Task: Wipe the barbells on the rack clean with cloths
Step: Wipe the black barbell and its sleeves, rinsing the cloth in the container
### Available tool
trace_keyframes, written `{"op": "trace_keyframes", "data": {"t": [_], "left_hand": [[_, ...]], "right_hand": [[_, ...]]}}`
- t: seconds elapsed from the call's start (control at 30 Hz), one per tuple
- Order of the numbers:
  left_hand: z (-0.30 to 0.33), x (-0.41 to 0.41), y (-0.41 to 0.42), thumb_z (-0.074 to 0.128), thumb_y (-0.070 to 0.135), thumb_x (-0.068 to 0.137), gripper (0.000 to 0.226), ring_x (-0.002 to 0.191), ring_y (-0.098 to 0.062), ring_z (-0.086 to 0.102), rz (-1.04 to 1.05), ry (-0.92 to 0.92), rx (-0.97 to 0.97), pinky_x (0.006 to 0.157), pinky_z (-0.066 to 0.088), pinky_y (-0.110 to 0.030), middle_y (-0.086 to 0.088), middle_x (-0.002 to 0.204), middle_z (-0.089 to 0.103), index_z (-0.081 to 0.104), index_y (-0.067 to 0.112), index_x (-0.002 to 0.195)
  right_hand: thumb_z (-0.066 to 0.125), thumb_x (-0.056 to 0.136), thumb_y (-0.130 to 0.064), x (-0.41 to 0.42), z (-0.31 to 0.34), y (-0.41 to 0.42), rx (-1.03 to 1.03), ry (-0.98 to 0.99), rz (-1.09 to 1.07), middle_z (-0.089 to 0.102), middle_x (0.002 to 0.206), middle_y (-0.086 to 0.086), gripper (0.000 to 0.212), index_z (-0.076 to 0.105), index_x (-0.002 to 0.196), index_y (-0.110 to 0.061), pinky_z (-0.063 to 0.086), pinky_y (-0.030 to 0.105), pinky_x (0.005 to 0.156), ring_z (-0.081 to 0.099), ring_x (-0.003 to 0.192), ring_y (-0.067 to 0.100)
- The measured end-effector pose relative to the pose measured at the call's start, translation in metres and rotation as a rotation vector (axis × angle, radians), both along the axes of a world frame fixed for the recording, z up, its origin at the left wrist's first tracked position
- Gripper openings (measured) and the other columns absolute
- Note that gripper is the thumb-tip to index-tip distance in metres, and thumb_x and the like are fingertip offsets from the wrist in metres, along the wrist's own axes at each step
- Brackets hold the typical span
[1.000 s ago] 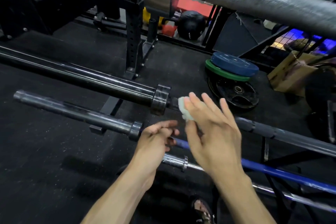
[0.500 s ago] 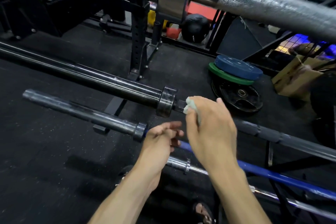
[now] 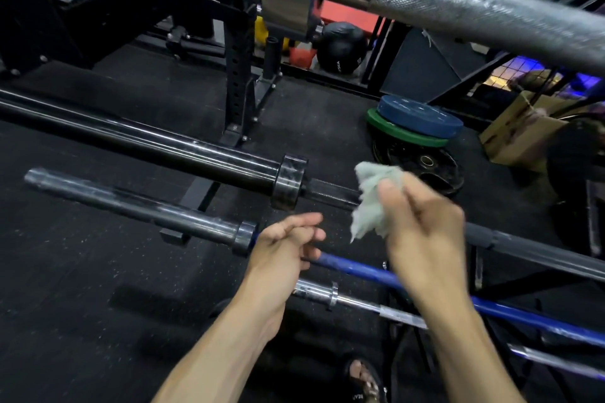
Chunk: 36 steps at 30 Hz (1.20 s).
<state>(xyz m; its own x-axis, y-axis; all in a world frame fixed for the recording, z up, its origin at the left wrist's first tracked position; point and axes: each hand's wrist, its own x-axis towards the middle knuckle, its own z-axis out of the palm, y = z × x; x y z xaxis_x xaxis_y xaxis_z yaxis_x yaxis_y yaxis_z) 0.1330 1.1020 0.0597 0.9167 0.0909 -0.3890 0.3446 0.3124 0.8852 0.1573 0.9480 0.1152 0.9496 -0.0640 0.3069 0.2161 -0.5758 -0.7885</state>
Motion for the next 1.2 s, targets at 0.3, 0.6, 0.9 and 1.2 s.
{"op": "trace_keyframes", "data": {"t": [0.3, 0.6, 0.9, 1.2], "left_hand": [[0.005, 0.004, -0.030, 0.062, 0.028, 0.098, 0.015, 0.076, -0.014, 0.062, -0.028, -0.040, -0.032, 0.073, 0.047, -0.027, 0.003, 0.097, 0.077, 0.076, 0.024, 0.102], [0.007, 0.016, -0.057, 0.060, 0.052, 0.091, 0.045, 0.074, -0.014, 0.062, 0.027, -0.079, -0.036, 0.074, 0.051, -0.033, -0.002, 0.097, 0.077, 0.071, 0.009, 0.094], [0.007, 0.017, -0.063, 0.058, 0.057, 0.088, 0.043, 0.074, -0.015, 0.063, 0.054, -0.084, -0.058, 0.076, 0.050, -0.036, -0.002, 0.092, 0.076, 0.069, 0.015, 0.088], [0.007, 0.015, -0.063, 0.057, 0.059, 0.086, 0.043, 0.077, -0.015, 0.064, 0.054, -0.099, -0.045, 0.077, 0.049, -0.035, -0.002, 0.094, 0.076, 0.071, 0.018, 0.087]], "right_hand": [[0.051, 0.101, -0.023, 0.002, 0.017, -0.073, 0.827, 0.002, -0.420, 0.066, 0.064, -0.012, 0.046, 0.078, 0.064, -0.026, 0.045, 0.029, 0.062, 0.060, 0.061, 0.009], [0.029, 0.104, -0.042, 0.004, -0.019, -0.057, -0.553, 0.045, 0.144, 0.061, 0.131, -0.020, 0.043, 0.066, 0.125, -0.032, 0.018, 0.031, 0.121, 0.049, 0.129, 0.003], [0.028, 0.106, -0.041, 0.019, -0.007, -0.036, -0.627, 0.051, -0.106, 0.054, 0.069, -0.010, 0.037, 0.052, 0.081, -0.030, 0.039, 0.042, 0.072, 0.056, 0.074, 0.022], [0.040, 0.103, -0.040, 0.012, -0.005, -0.059, -0.517, 0.116, 0.108, 0.060, 0.081, -0.011, 0.022, 0.058, 0.096, -0.031, 0.037, 0.038, 0.079, 0.052, 0.080, 0.014]]}}
